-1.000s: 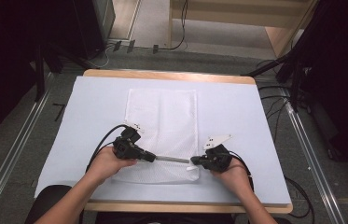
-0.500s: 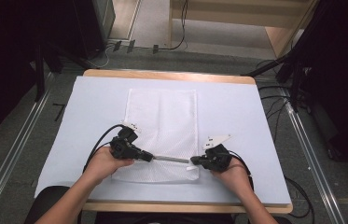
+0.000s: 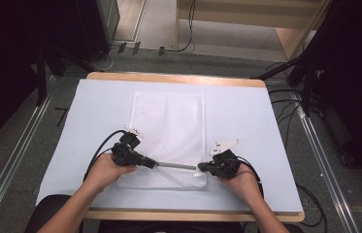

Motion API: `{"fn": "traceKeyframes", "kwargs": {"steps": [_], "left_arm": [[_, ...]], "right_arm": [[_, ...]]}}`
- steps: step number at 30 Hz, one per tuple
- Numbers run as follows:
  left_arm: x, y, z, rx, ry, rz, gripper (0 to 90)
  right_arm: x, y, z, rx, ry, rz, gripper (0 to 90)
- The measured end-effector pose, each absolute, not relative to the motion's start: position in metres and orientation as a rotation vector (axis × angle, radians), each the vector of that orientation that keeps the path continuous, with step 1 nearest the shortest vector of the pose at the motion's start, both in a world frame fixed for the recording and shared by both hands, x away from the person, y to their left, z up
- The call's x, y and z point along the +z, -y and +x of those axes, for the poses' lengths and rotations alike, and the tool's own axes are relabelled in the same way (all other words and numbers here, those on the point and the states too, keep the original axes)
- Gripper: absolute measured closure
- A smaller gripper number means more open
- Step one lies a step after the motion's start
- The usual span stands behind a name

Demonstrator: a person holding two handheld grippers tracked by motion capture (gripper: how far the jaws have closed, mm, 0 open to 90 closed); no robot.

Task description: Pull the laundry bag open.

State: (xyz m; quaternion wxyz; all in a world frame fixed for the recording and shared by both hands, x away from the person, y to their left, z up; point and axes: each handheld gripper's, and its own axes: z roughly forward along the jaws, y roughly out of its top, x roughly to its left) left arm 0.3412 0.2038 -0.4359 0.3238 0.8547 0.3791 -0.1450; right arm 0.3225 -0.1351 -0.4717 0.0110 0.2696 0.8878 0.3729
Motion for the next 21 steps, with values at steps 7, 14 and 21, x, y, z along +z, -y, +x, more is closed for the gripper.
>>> {"fn": "traceKeyframes", "kwargs": {"steps": [7,14,21], "left_arm": [[-0.432,-0.221,0.338,-0.352,-1.057,2.232,88.2],[-0.427,-0.225,0.336,-0.307,-1.088,2.235,88.2],[-0.424,-0.232,0.335,-0.268,-1.110,2.232,88.2]], "right_arm": [[-0.472,0.135,0.323,1.161,-2.772,0.845,90.0],[-0.471,0.134,0.323,1.150,-2.775,0.840,90.0],[-0.470,0.133,0.323,1.140,-2.774,0.827,90.0]]}}
